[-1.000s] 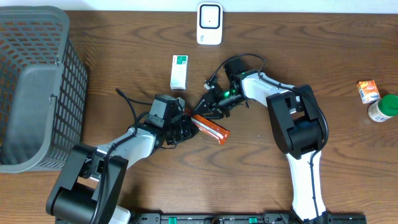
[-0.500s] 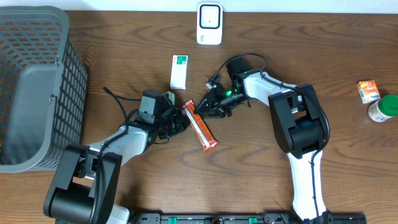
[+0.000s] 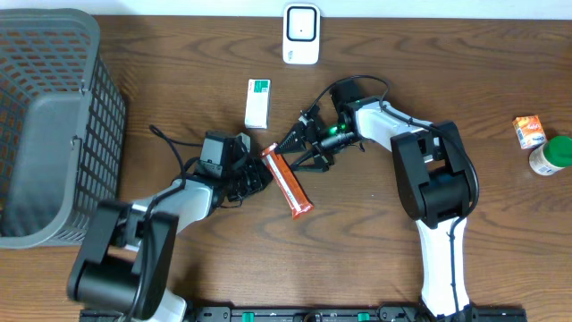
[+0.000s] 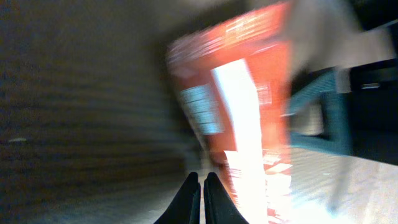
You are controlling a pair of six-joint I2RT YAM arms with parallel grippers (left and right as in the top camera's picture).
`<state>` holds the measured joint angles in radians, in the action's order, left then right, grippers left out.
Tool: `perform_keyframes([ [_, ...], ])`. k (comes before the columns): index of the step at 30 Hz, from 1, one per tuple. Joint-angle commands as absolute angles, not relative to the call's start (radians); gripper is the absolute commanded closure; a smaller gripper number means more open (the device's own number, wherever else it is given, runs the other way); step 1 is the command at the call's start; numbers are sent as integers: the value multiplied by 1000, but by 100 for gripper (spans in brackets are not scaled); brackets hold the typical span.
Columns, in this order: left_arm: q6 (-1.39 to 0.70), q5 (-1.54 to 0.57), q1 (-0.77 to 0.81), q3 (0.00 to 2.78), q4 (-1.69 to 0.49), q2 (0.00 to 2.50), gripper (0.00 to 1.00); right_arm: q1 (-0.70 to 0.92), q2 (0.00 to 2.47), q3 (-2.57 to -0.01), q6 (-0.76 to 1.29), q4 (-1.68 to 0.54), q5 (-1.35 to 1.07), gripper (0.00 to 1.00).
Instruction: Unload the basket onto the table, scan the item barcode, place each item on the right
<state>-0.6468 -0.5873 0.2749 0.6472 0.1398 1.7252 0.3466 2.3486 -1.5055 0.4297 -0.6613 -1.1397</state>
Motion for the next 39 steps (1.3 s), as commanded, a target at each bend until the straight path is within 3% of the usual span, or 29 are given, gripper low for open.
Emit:
perform_keyframes([
  [1,-626,-620,269,652,138,1810,93,382,2538,-1410,521,-665,-521,20],
  [21,-648,-696,264,652,212,1840,93,405,2538,-1410,521,-643,-498,25],
  [24,-648,-696,264,652,207,1840,93,422,2538,-1410,507,-643,-496,31],
  [27,-648,-697,264,652,207,1840,93,434,2538,-1410,513,-643,-484,44],
  [31,-648,-696,264,652,207,1840,93,433,2538,-1410,512,-643,-483,48],
  [39,-648,-705,264,652,201,1840,93,424,2538,-1410,528,-643,-476,67],
])
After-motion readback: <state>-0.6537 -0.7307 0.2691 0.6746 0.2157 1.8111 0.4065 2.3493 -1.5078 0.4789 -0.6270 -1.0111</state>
